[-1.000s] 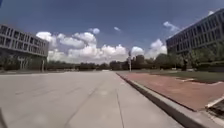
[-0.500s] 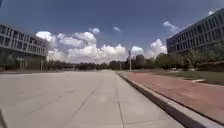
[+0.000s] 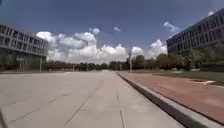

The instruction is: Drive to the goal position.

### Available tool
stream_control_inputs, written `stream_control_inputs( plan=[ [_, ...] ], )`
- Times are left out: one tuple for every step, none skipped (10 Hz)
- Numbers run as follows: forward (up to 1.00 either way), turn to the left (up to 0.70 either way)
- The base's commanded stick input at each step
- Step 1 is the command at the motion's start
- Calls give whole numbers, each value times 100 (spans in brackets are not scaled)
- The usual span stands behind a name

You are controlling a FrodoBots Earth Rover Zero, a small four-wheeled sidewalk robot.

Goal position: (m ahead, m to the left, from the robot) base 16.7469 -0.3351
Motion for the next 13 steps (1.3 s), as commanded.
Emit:
stream_control_inputs(
  plan=[
    [100, 0],
    [100, 0],
    [100, 0],
    [100, 0],
    [100, 0],
    [100, 0],
    [100, 0],
    [100, 0],
    [100, 0],
    [100, 0],
    [100, 0],
    [100, -12],
    [100, -27]
  ],
)
